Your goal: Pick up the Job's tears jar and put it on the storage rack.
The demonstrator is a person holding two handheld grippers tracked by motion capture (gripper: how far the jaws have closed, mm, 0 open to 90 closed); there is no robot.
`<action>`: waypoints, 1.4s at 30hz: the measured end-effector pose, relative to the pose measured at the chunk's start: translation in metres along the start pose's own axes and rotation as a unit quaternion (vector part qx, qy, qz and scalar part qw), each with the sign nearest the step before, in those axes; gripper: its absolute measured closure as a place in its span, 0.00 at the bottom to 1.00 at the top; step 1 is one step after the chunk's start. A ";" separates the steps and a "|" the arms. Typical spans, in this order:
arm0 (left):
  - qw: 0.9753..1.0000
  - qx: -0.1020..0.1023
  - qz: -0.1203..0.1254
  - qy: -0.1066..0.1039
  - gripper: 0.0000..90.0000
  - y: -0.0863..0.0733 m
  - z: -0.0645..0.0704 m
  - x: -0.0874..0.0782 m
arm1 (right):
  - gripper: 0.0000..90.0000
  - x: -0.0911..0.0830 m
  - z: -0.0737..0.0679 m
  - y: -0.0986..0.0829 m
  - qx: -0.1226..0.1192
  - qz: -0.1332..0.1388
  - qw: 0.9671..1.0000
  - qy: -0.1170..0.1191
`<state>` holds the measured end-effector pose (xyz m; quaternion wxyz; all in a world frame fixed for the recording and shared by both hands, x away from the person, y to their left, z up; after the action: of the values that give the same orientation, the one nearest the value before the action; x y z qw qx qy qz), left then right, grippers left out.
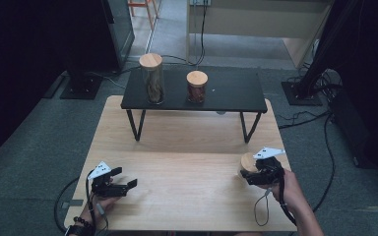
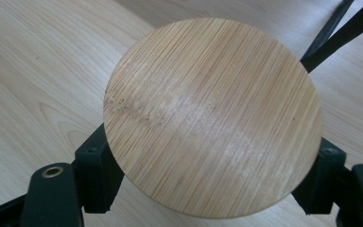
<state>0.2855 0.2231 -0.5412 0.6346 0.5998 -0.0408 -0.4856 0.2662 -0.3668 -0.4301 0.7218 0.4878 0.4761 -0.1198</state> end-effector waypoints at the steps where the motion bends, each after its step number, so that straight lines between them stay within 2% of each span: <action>1: 1.000 0.001 0.000 -0.001 0.02 0.000 0.000 0.000 | 0.28 -0.001 0.000 0.002 0.001 0.000 1.000 -0.001; 21: 1.000 0.000 -0.001 -0.002 0.02 0.000 0.000 0.000 | 0.28 -0.027 0.005 0.043 -0.017 0.005 1.000 -0.004; 33: 1.000 -0.001 0.002 -0.001 0.02 0.000 0.000 0.000 | 0.28 -0.045 0.011 0.078 -0.029 0.017 0.999 -0.011; 42: 1.000 -0.002 0.002 0.001 0.02 0.000 0.000 0.000 | 0.28 -0.051 0.015 0.102 -0.036 0.017 0.999 -0.011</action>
<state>0.2854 0.2236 -0.5413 0.6369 0.5990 -0.0404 -0.4836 0.3138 -0.3434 -0.3277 0.7459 0.4684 0.4638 -0.0957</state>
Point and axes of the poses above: each handheld gripper's, and its own axes: x roughly forward along the jaws, y roughly out of its top, z roughly to its right, the point moved 9 cm from there along x, roughly forward along the jaws, and after that the axes turned 6 degrees about -z, right-handed, at the moved point
